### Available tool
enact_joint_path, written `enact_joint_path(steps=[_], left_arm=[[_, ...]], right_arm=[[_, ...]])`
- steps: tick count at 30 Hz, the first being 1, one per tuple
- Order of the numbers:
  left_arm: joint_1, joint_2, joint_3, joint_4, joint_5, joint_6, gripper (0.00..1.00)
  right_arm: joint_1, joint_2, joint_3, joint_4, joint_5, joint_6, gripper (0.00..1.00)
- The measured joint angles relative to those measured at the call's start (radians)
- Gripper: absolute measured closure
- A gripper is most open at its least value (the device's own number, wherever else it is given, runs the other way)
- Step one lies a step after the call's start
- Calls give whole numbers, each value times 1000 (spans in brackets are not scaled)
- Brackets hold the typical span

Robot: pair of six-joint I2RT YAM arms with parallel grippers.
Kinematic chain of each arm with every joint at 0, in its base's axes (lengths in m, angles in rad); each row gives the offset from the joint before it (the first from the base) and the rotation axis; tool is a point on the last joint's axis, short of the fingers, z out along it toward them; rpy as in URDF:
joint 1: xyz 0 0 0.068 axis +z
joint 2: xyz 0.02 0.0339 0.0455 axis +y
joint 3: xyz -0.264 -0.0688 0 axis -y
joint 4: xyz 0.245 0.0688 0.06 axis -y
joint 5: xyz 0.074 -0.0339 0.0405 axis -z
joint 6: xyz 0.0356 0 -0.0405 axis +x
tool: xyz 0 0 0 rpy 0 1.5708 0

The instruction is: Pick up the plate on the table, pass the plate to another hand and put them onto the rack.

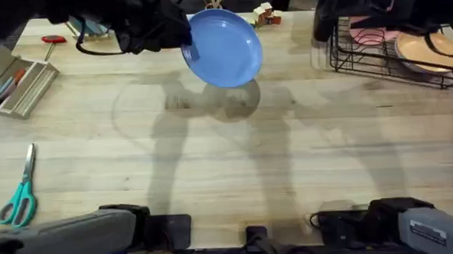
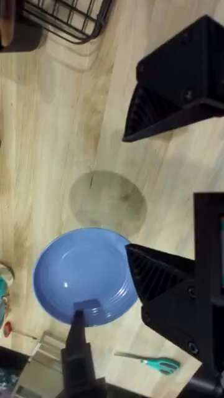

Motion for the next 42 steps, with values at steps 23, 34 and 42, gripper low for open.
enact_joint_path(steps=[23,34,42], left_arm=[[0,0,0,-1,47,0,960],[0,0,0,-1,51,0,960],[0,0,0,-6,50,0,960]], right_arm=[[193,224,3,68,-8,76,7],[274,333,3,155,-8,79,39],[284,359,3,186,-8,95,292]])
